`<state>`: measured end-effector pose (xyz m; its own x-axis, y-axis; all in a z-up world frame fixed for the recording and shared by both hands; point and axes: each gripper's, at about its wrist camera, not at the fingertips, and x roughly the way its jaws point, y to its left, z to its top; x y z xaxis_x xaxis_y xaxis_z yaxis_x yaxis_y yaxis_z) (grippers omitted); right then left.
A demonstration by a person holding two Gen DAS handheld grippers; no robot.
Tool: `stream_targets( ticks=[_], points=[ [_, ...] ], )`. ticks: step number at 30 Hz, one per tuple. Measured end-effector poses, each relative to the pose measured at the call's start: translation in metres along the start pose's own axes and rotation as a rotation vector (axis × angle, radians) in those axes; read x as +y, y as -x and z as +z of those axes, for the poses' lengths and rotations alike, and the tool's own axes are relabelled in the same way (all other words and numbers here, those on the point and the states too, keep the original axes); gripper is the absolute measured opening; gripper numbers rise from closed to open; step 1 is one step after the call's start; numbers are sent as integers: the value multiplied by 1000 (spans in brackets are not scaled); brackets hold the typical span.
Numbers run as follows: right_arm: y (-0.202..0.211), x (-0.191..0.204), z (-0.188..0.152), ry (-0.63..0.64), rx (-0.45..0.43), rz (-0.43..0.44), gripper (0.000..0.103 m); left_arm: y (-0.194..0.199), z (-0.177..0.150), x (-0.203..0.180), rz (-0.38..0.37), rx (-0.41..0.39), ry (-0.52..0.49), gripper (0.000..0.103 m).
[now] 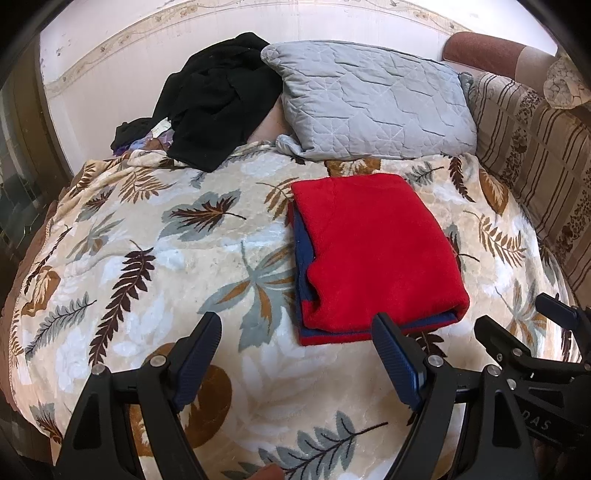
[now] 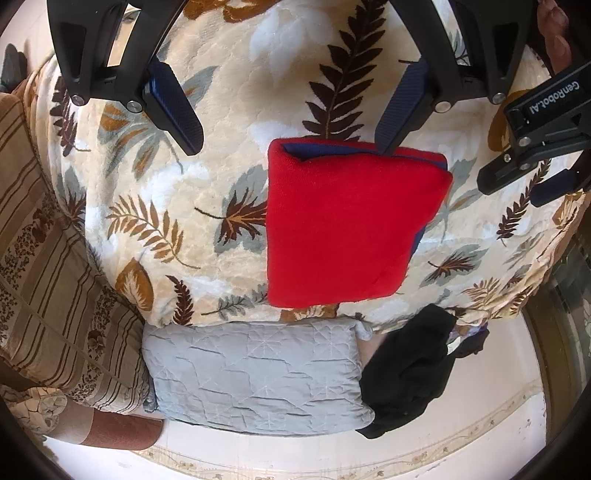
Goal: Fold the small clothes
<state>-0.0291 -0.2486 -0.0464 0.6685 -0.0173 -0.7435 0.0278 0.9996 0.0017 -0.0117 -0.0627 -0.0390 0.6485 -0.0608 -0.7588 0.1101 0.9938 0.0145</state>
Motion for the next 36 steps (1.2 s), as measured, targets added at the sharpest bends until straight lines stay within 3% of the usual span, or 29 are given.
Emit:
stream_targets(
  ticks=[2, 6, 9, 12, 14, 15, 16, 17, 20, 22, 23, 24, 25, 26, 27, 30, 32, 34, 36],
  points=[
    [-8, -7, -1, -42, 16, 70, 96, -5, -3, 7, -15, 7, 11, 84],
    [-45, -55, 8, -259, 72, 269, 96, -37, -5, 29, -96, 84, 93, 84],
    [-81, -83, 19, -390, 124, 370, 96, -62, 0, 33, -156, 122, 131, 84],
    [-111, -85, 26, -456, 178, 463, 96, -93, 8, 28, -193, 171, 152, 84],
    [-128, -76, 30, -441, 211, 470, 94, -111, 9, 22, -201, 211, 157, 84],
    [-138, -71, 29, -446, 240, 487, 82, -119, 10, 20, -203, 232, 163, 74],
    [-147, -64, 28, -445, 280, 506, 41, -127, 9, 19, -216, 255, 172, 44],
    [-150, -58, 28, -428, 301, 486, 35, -134, 9, 19, -286, 293, 192, 28],
    [-116, -47, 40, -372, 241, 470, 26, -110, 19, 22, -271, 218, 182, 22],
    [-100, -50, 38, -379, 198, 491, 25, -92, 21, 24, -236, 148, 124, 22],
    [-105, -50, 31, -370, 201, 456, 26, -95, 17, 27, -246, 159, 133, 23],
    [-116, -48, 24, -341, 229, 407, 35, -111, 10, 28, -244, 221, 147, 28],
    [-137, -47, 15, -322, 298, 369, 62, -127, 3, 26, -222, 280, 134, 39],
    [-141, -53, 9, -369, 282, 424, 68, -132, -1, 29, -212, 259, 131, 44],
    [-134, -57, 10, -395, 248, 450, 70, -125, -2, 32, -202, 218, 135, 52],
    [-121, -62, 27, -374, 157, 457, 73, -99, 5, 39, -230, 133, 172, 52],
    [-130, -66, 42, -390, 149, 466, 76, -94, 12, 38, -235, 99, 160, 55],
    [-153, -72, 57, -444, 159, 484, 76, -105, 11, 33, -227, 116, 127, 58],
    [-183, -73, 65, -467, 209, 497, 73, -130, 3, 29, -187, 223, 102, 52]
  ],
)
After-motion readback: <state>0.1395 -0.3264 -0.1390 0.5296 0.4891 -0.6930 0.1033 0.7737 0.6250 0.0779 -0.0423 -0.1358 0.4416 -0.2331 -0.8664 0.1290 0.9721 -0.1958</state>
